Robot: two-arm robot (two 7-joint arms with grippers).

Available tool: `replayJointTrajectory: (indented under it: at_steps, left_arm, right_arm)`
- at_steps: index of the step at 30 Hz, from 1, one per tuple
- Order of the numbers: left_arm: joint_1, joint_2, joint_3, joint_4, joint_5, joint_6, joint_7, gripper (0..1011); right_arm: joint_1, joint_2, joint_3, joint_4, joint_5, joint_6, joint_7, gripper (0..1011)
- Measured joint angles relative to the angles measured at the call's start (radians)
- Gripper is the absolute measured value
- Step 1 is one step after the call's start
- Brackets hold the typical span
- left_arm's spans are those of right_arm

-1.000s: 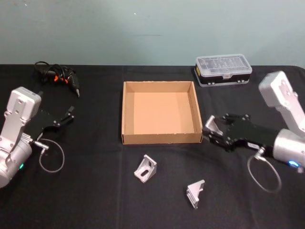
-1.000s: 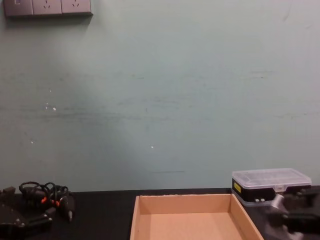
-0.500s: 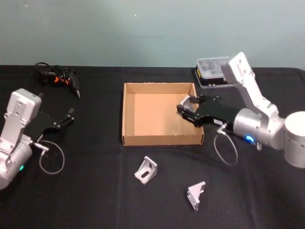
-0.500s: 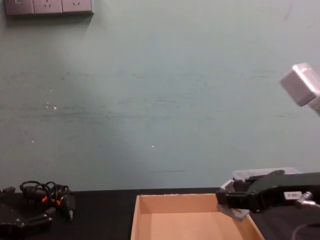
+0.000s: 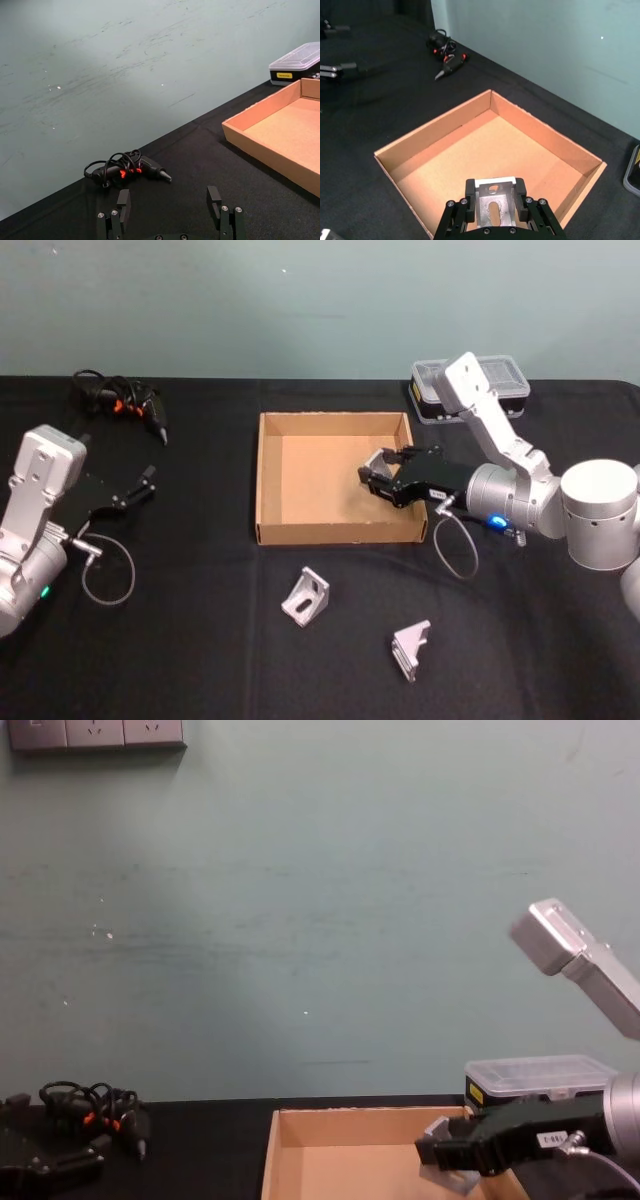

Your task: Use one hand to pick up the angle iron from the table and place it into the box.

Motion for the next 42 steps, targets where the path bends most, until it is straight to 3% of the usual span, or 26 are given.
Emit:
replayJointTrajectory:
  at_steps: [6, 15, 26, 34, 42]
  left_arm:
    - [0.0, 0.0, 0.0, 0.0, 0.0, 0.0, 0.0, 1000]
    - [0.0, 0.0, 0.0, 0.0, 0.0, 0.0, 0.0, 1000]
    - [0.0, 0.0, 0.0, 0.0, 0.0, 0.0, 0.0, 1000]
    - [0.0, 0.0, 0.0, 0.0, 0.0, 0.0, 0.0, 1000]
    - [0.0, 0.0, 0.0, 0.0, 0.0, 0.0, 0.0, 1000]
  right_arm:
    - [0.021, -0.013, -0.017, 0.042, -0.026, 0.016, 0.015, 456]
    - [0.021, -0.015, -0.019, 0.045, -0.045, 0.034, 0.017, 459]
    - [0.009, -0.016, -0.003, 0.035, -0.061, 0.019, 0.009, 774]
    - [-0.018, 0.004, 0.026, -0.017, -0.06, 0.003, 0.002, 1003]
    - [-0.061, 0.053, 0.054, -0.111, -0.047, 0.0, 0.007, 1000]
